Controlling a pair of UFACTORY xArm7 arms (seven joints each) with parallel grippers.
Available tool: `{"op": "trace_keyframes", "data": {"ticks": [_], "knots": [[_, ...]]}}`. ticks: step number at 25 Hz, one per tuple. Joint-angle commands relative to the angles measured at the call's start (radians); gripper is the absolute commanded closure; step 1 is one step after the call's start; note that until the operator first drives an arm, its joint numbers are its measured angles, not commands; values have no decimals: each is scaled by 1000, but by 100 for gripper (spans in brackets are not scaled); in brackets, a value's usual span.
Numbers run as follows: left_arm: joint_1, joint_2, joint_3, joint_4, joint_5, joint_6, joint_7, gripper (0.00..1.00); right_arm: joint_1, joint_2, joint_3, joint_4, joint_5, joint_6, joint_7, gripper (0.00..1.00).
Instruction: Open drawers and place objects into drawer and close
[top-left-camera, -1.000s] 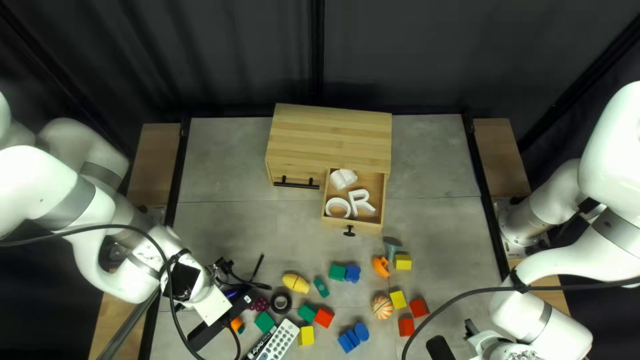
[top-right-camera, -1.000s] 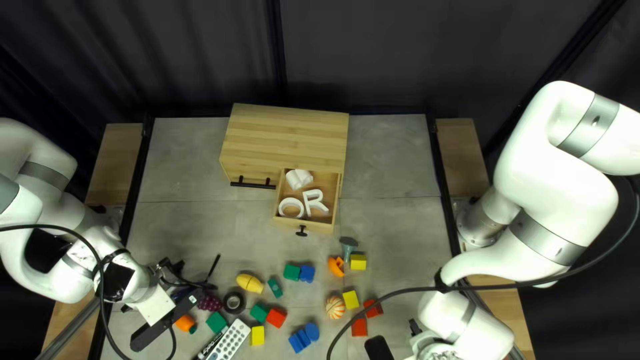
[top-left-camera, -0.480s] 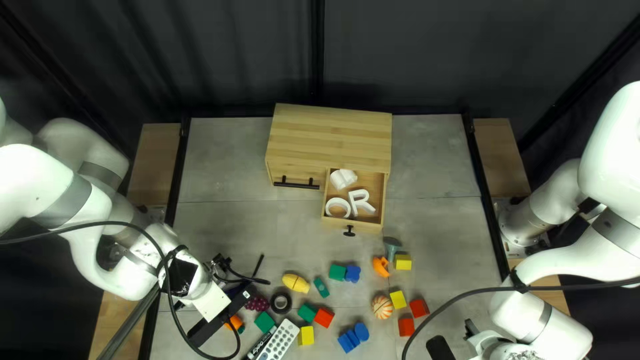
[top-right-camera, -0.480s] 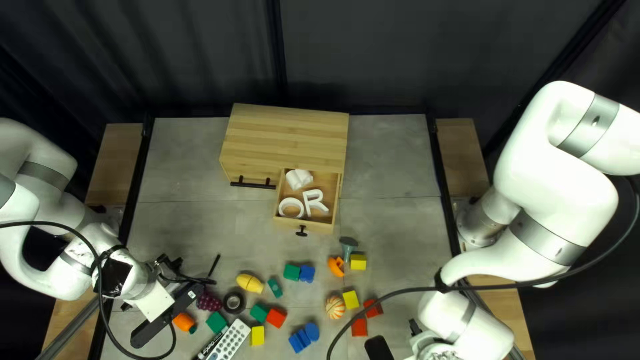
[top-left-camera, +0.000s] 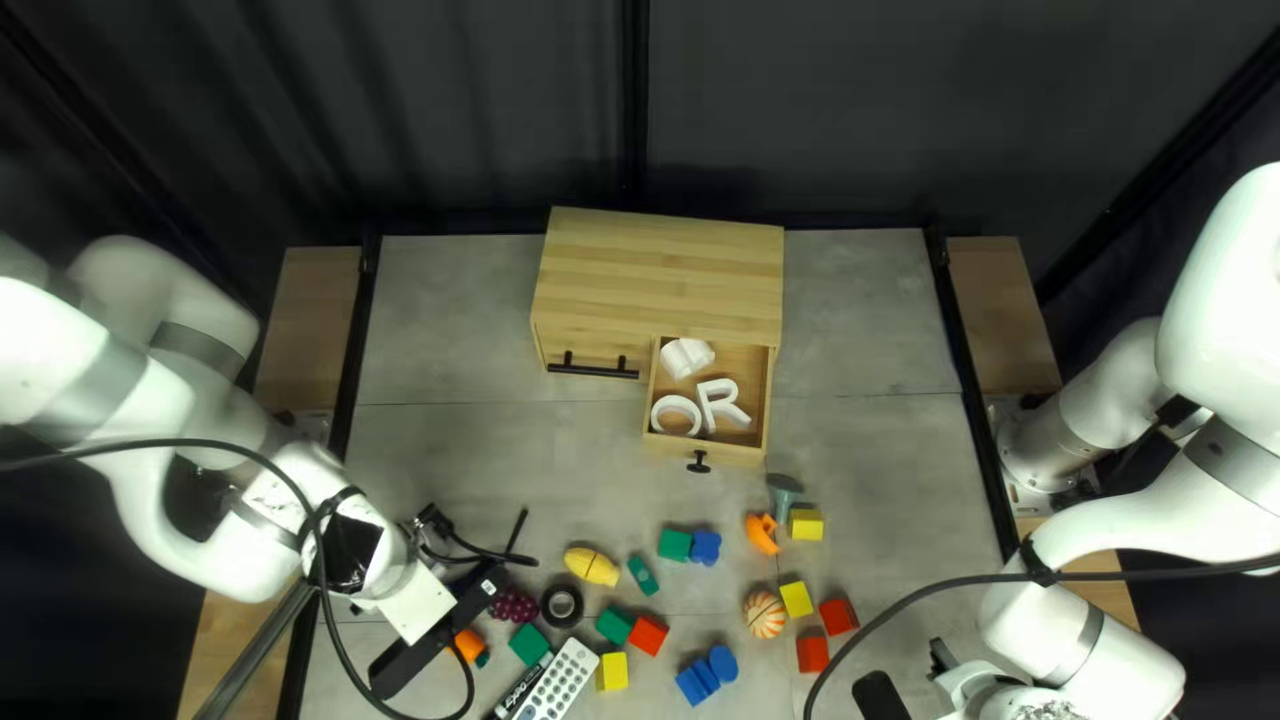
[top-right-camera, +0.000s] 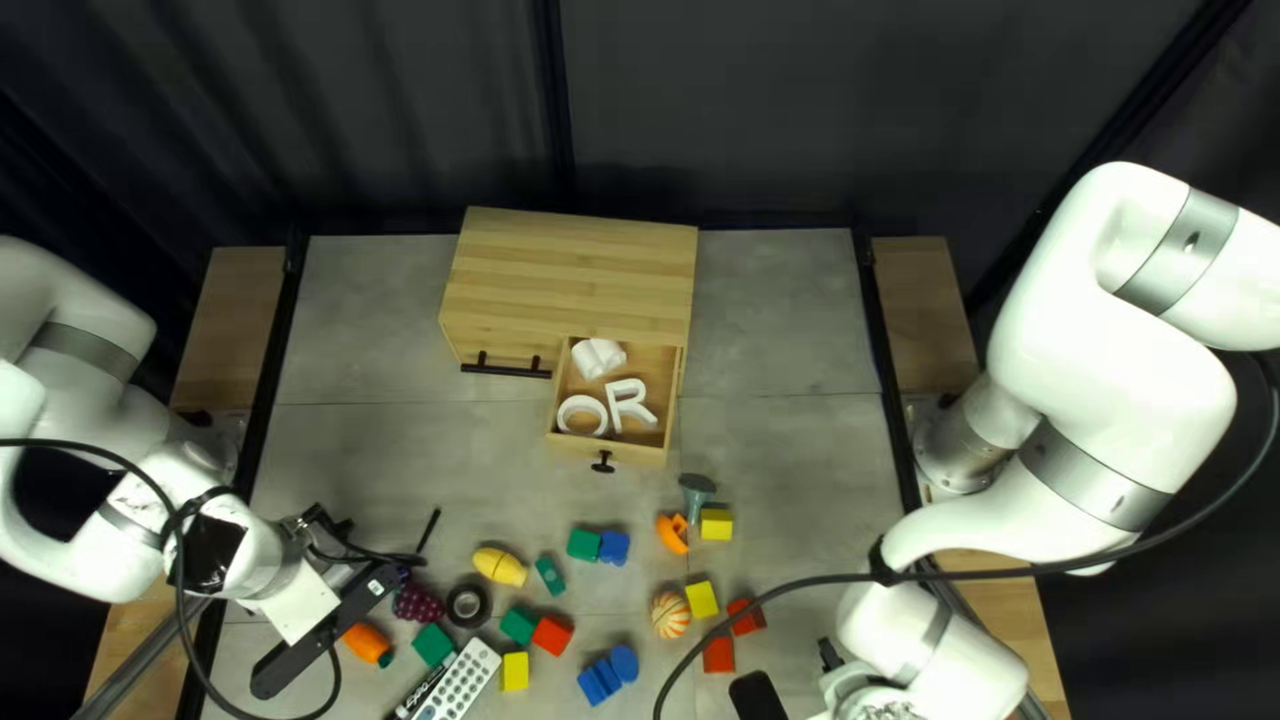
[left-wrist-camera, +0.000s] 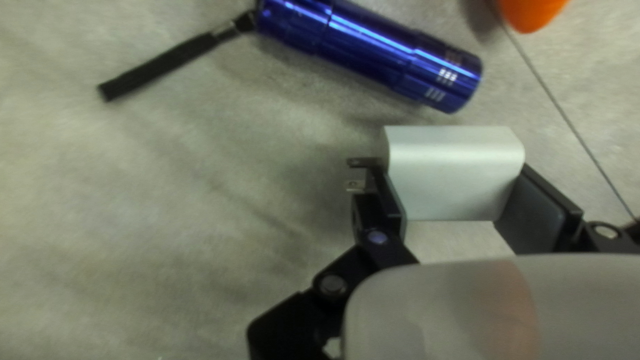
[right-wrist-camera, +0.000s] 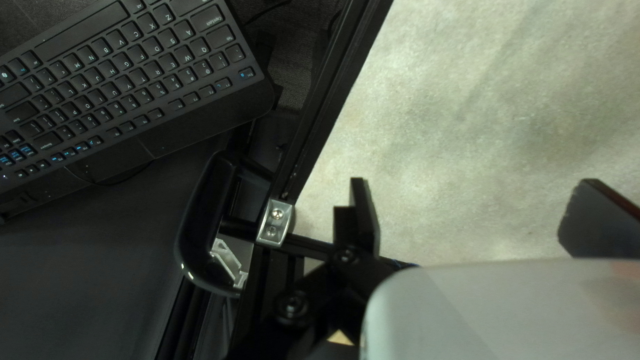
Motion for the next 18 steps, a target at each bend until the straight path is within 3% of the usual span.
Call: {"op": "trace_keyframes", "data": {"ticks": [1, 5, 9, 11, 18], "knots": [[62, -57, 74, 177, 64, 215, 44, 100, 0, 0, 0, 0, 0, 0, 0, 0], [130, -6, 125, 359, 134, 325, 71, 100, 0, 0, 0, 0, 0, 0, 0, 0], [180, 62, 152, 504, 190, 358, 72, 100, 0, 0, 0, 0, 0, 0, 0, 0], [197, 85, 163, 529, 211, 336, 70, 100, 0, 0, 0, 0, 0, 0, 0, 0], [264, 206, 216, 589, 260, 95, 36, 100, 0, 0, 0, 0, 0, 0, 0, 0]]}}
